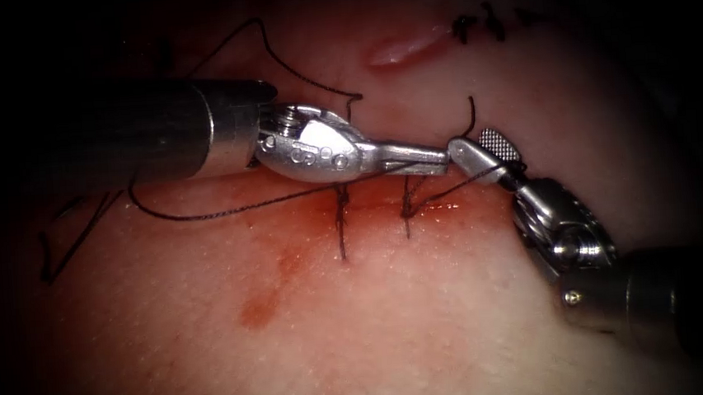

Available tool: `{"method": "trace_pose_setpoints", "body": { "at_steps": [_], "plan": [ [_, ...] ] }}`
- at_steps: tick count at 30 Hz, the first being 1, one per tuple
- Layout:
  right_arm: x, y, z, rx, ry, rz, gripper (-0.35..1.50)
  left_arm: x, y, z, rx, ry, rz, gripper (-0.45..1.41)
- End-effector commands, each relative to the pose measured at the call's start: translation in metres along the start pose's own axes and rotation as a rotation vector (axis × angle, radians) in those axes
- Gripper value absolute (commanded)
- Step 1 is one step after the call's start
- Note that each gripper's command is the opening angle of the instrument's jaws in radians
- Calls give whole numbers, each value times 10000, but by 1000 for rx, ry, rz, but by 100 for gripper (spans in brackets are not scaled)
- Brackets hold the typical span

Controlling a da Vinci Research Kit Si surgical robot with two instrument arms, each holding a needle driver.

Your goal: Wound Closure

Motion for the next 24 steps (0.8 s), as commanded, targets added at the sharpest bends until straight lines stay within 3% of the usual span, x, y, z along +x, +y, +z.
{"method": "trace_pose_setpoints", "body": {
  "at_steps": [1, 19, 22, 23, 24],
  "plan": [
    [-8, -5, 12, 9, -9, 28, 96, -6, -3, 7, -5, -3, 4, -45],
    [-9, -2, 52, 38, -45, 144, 91, -11, 10, 13, -47, -11, 19, -45],
    [-11, 0, 54, 36, -43, 142, 79, -11, 11, 13, -51, -10, 13, -45],
    [-11, 0, 55, 35, -42, 142, 71, -11, 11, 13, -52, -10, 14, -45],
    [-11, 0, 56, 30, -44, 141, 51, -11, 11, 14, -52, -10, 14, -45]
  ]
}}
